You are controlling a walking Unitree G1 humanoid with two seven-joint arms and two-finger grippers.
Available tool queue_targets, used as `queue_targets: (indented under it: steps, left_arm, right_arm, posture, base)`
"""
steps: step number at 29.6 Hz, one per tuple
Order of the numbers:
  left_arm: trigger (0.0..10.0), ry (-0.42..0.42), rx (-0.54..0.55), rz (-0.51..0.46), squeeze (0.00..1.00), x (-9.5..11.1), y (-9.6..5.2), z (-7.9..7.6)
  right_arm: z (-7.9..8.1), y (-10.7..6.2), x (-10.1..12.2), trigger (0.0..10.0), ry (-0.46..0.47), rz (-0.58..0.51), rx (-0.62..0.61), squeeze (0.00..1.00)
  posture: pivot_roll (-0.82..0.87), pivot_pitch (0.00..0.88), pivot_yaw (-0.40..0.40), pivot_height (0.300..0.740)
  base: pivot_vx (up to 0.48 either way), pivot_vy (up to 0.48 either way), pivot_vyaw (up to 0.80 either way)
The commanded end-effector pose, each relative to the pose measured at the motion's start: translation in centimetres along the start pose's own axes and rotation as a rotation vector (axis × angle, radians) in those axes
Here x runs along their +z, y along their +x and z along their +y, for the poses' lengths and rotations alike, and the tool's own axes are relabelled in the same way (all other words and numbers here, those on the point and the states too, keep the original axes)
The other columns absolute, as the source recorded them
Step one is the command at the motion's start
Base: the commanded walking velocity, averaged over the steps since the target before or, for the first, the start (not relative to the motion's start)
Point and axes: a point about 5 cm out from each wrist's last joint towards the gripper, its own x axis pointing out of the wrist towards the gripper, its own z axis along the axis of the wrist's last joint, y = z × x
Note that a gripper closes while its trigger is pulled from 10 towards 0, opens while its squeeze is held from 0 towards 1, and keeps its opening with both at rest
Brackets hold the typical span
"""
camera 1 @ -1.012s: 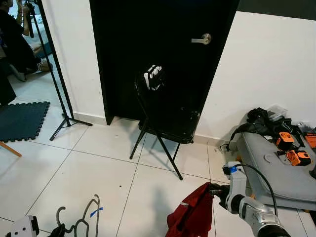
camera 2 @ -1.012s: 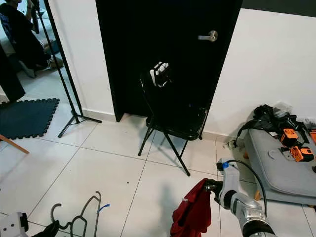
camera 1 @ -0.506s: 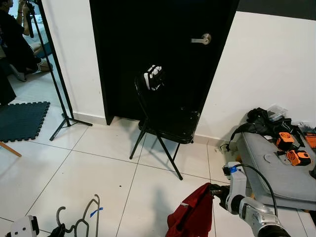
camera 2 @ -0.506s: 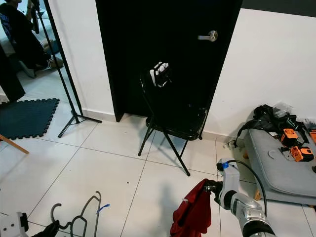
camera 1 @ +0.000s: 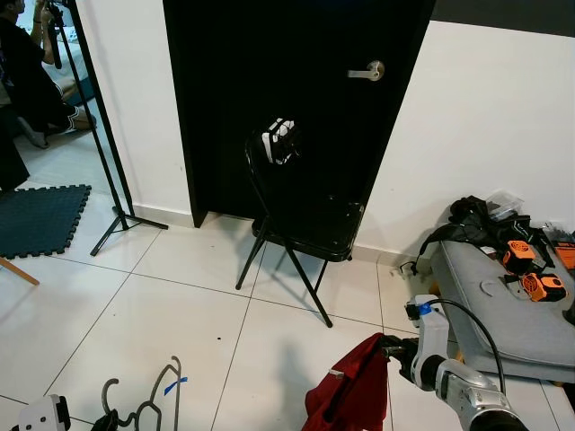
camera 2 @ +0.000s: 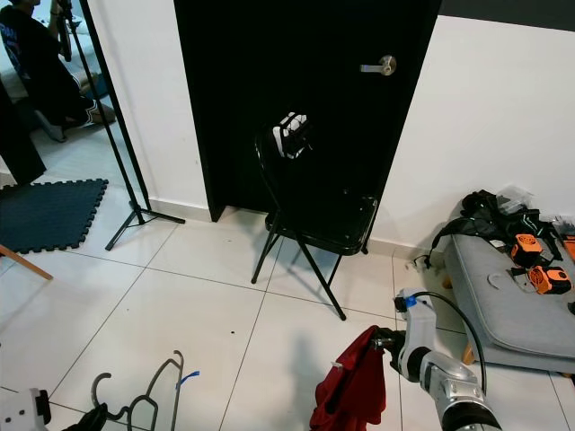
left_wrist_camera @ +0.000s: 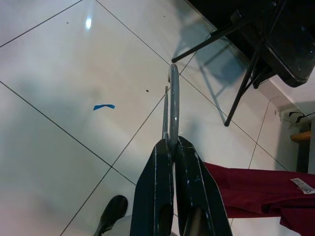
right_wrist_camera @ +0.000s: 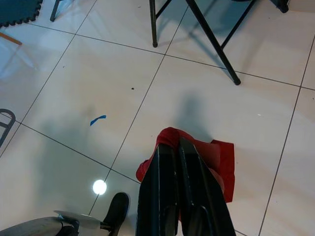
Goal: Hang hanger
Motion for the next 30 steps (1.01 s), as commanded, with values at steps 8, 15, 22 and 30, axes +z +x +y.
queue_targets:
  steps: [8, 15, 22, 30]
  left_arm:
    - [10.0, -0.004, -0.014, 0.009, 0.0, -0.18, 0.17, -0.32]
    - [10.0, -0.002, -0.012, 0.003, 0.0, -0.01, 0.19, -0.36]
    - [10.0, -0.004, -0.011, 0.001, 0.0, 0.03, 0.03, -0.38]
    - [10.0, -0.005, -0.011, -0.001, 0.0, 0.04, -0.09, -0.45]
  right_arm:
    - [-0.17, -0.16, 0.2, 10.0, 0.013, -0.016, -0.004, 0.0]
    - [-0.13, -0.11, 0.29, 10.0, 0.013, -0.016, -0.003, 0.0]
    - [-0.19, -0.19, 0.26, 10.0, 0.014, -0.016, -0.002, 0.0]
    - [-0.29, -0.28, 0.26, 10.0, 0.016, -0.014, -0.001, 0.0]
  posture:
    - [0.04, 0.0, -0.08, 0.74]
    - [0.04, 0.0, -0.082, 0.74]
    - [0.04, 0.0, -0.085, 0.74]
    - [0.04, 0.0, -0.087, 0.74]
  base:
    - [0.0, 0.0, 0.0]
    - [0.0, 0.0, 0.0]
    - [0.0, 0.0, 0.0]
    - [0.0, 0.0, 0.0]
